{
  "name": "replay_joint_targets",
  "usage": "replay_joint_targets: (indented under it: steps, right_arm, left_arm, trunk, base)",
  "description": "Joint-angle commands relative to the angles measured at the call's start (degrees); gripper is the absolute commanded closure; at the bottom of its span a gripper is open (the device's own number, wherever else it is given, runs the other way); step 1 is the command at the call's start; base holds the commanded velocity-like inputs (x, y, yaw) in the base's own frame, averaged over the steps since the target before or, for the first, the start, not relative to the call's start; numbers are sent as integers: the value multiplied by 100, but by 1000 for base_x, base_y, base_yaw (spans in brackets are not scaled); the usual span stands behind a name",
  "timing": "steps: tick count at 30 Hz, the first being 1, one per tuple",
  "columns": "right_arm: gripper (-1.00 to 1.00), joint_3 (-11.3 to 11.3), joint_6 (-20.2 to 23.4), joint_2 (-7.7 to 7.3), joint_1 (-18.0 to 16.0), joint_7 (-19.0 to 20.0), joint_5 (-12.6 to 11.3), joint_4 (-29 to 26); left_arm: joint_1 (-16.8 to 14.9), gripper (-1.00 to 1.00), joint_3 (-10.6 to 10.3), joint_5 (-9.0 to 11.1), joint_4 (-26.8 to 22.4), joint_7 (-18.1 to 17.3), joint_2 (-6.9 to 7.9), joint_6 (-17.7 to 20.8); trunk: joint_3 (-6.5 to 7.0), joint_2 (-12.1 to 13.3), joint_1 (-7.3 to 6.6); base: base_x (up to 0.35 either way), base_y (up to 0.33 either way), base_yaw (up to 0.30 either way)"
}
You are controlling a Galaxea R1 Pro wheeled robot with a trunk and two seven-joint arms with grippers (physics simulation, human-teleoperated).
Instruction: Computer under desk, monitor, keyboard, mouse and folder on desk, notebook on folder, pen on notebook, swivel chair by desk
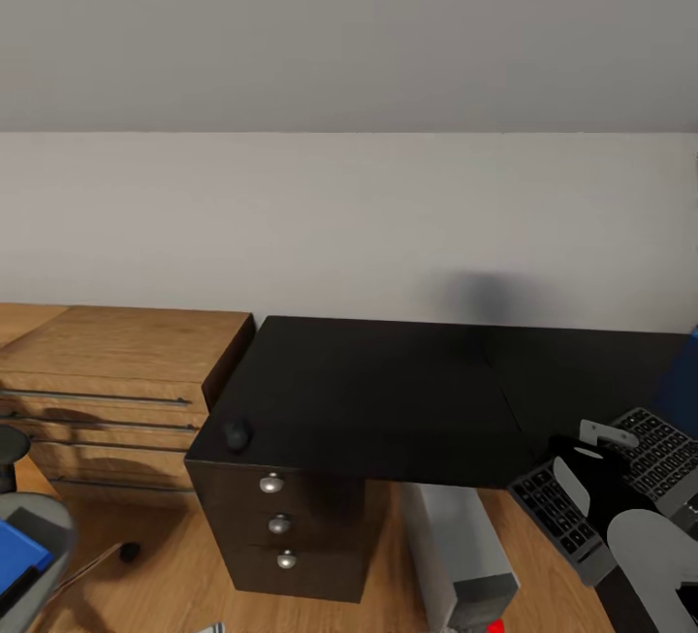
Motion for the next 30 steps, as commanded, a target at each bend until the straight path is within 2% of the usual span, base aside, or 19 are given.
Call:
replay_joint_targets:
  steps: [1, 7, 13, 26, 30]
  right_arm:
    - [-100, -13, 65, 1, 3, -19, -64, 62]
    - [-100, -13, 65, 7, 3, -19, -63, 62]
    - [-100, -3, 65, 12, 2, -19, -63, 61]
    - [-100, 10, 43, 18, 3, -10, -65, 43]
    - [-100, 0, 16, 24, 5, -3, -73, -196]
  left_arm:
    - [0, -100, -19, 58, -5, 29, 3, -30]
    - [0, -100, -32, 54, -3, 27, 3, -38]
    - [0, -100, -28, 54, -3, 22, 3, -38]
    - [0, -100, -27, 57, -3, 23, 3, -37]
    - [0, -100, -29, 66, 6, 29, -1, -14]
  trunk:
    - [-6, -2, 0]
    - [-6, -2, 0]
    - [-6, -2, 0]
    - [-6, -2, 0]
    - [66, 158, -88]
  base:
    - [-46, 0, 0]
    - [-38, 0, 0]
    - [-190, 0, 0]
    - [-11, 0, 0]
    - [0, 0, 0]
